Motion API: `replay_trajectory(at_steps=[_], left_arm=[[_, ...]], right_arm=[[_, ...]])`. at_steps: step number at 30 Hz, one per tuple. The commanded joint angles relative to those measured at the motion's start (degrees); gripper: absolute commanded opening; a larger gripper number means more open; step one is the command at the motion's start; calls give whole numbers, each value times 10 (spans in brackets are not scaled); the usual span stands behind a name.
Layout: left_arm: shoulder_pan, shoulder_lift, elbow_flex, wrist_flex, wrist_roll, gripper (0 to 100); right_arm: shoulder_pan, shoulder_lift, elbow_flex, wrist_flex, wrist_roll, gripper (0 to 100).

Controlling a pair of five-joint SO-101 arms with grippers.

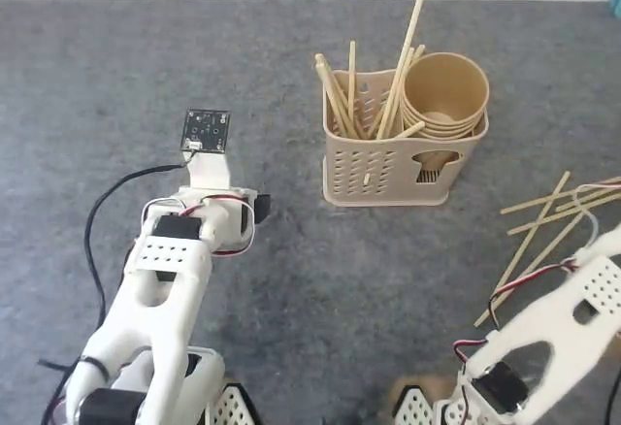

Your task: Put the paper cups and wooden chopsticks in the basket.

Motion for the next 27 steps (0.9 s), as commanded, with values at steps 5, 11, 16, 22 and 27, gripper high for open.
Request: replay_trajectory(at_steps=[5, 11, 16, 22, 27], left_arm=[[1, -1, -29, -14, 3, 246], [0, -4, -27, -11, 4, 246], [-1, -2, -27, -11, 4, 246], [-1, -1, -27, -12, 3, 246], [-1, -1, -28, -12, 3, 246]], right_arm=[[23, -222, -27, 88, 18, 7], [3, -203, -23, 119, 15, 76], [-47, -95, -24, 164, -27, 111], [-118, -7, -25, 198, -33, 113], [-130, 22, -25, 171, -34, 116]])
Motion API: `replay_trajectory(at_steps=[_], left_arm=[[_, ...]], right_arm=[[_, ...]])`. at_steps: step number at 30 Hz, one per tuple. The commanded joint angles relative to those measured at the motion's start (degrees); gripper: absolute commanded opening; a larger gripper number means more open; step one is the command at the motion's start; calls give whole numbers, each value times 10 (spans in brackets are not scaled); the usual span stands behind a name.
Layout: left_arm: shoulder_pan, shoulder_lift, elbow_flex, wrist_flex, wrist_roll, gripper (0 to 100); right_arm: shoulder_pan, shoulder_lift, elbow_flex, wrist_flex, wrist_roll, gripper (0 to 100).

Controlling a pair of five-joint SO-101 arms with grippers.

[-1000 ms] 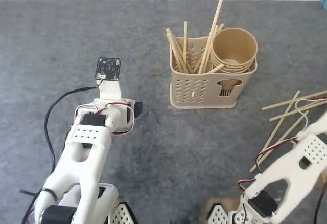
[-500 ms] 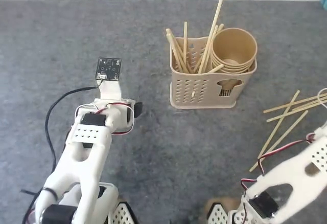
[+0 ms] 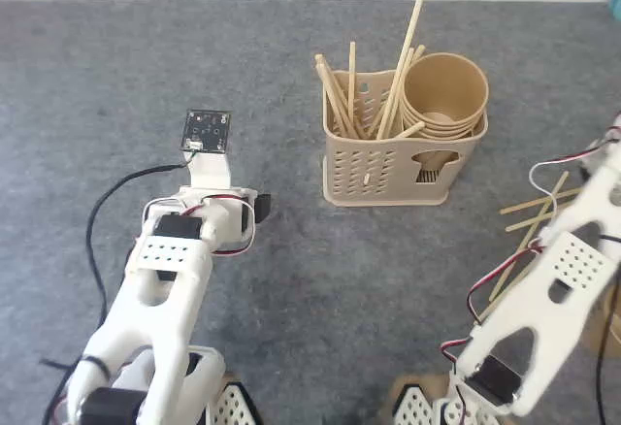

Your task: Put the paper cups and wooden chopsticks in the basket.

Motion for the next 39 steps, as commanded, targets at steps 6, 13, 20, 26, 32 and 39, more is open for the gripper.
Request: replay_trajectory(at_steps=[6, 13, 20, 26, 32, 39], left_arm=[[0, 0, -29, -13, 3, 246], [0, 0, -29, -12, 3, 246], [0, -2, -28, -12, 3, 246], [0, 0, -29, -12, 3, 246], [0, 0, -29, -13, 3, 246], [1, 0, -28, -14, 3, 246]], right_arm=[[-3, 30, -23, -40, -4, 116], [-4, 70, -23, -48, -3, 101], [12, 64, -26, -25, 76, 7], [68, -29, -26, 15, 77, 8], [113, -186, -26, 36, 74, 8], [118, -399, -26, 42, 73, 8]])
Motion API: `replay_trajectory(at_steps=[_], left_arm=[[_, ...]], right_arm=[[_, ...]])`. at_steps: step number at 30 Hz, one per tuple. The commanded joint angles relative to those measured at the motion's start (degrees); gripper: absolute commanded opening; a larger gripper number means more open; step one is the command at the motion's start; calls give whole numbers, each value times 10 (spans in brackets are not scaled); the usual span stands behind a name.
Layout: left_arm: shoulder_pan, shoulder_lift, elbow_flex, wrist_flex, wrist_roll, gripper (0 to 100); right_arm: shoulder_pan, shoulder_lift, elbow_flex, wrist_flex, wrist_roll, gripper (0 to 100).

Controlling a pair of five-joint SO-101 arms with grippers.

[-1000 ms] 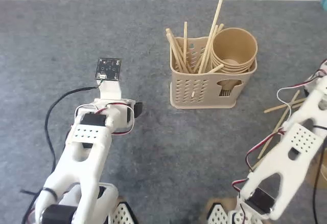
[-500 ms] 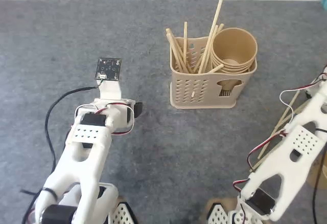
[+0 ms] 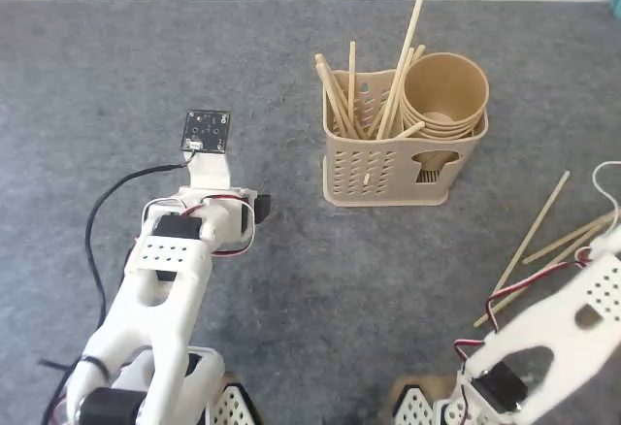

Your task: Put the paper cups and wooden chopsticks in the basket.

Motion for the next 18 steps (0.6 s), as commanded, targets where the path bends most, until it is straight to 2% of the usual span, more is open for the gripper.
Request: replay_trajectory(at_steps=[1, 9, 18], left_arm=[[1, -2, -28, -14, 3, 246], [1, -2, -28, -14, 3, 246], [-1, -5, -28, -12, 3, 246]], right_arm=[[3, -161, -13, 15, 2, 8], [-62, -393, -13, 10, 2, 8], [-218, -542, -11, 15, -37, 8]])
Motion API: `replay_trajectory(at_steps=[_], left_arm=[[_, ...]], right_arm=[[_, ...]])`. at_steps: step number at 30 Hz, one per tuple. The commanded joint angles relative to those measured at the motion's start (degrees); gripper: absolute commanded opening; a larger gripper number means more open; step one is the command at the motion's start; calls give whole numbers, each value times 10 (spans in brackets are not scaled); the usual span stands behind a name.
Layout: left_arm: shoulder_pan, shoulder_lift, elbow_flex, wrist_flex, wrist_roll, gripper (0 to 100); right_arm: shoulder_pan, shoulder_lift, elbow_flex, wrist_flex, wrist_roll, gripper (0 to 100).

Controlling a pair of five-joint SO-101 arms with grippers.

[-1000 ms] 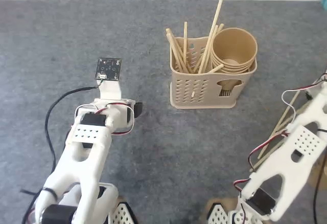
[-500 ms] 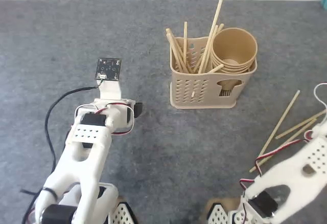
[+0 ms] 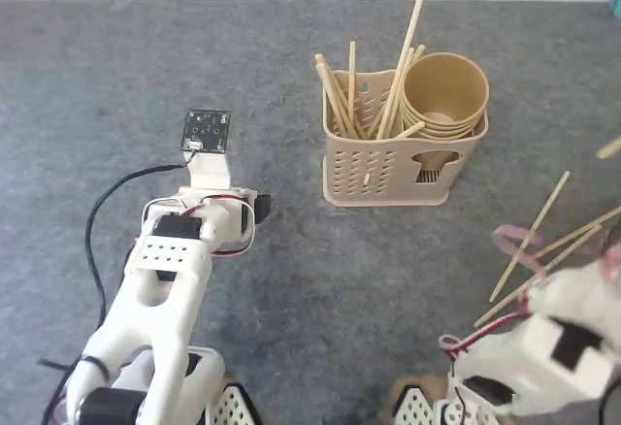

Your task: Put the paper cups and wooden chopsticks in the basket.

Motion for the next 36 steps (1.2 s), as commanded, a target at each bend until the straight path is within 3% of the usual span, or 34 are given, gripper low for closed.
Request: replay_trajectory(at_steps=[1, 7, 18, 25, 36], left_arm=[[-2, -5, -28, -12, 4, 246], [-4, -6, -27, -11, 4, 246], [-4, -6, -30, -11, 4, 246], [-4, -7, -31, -11, 4, 246], [-4, -7, -32, -14, 4, 246]], right_arm=[[-76, -40, -8, 15, -10, 8], [-222, 0, -8, -1, -4, 8], [-393, 110, -10, -100, 104, 8], [-434, 179, -11, -117, 111, 8], [-429, 291, -11, -170, 106, 8]])
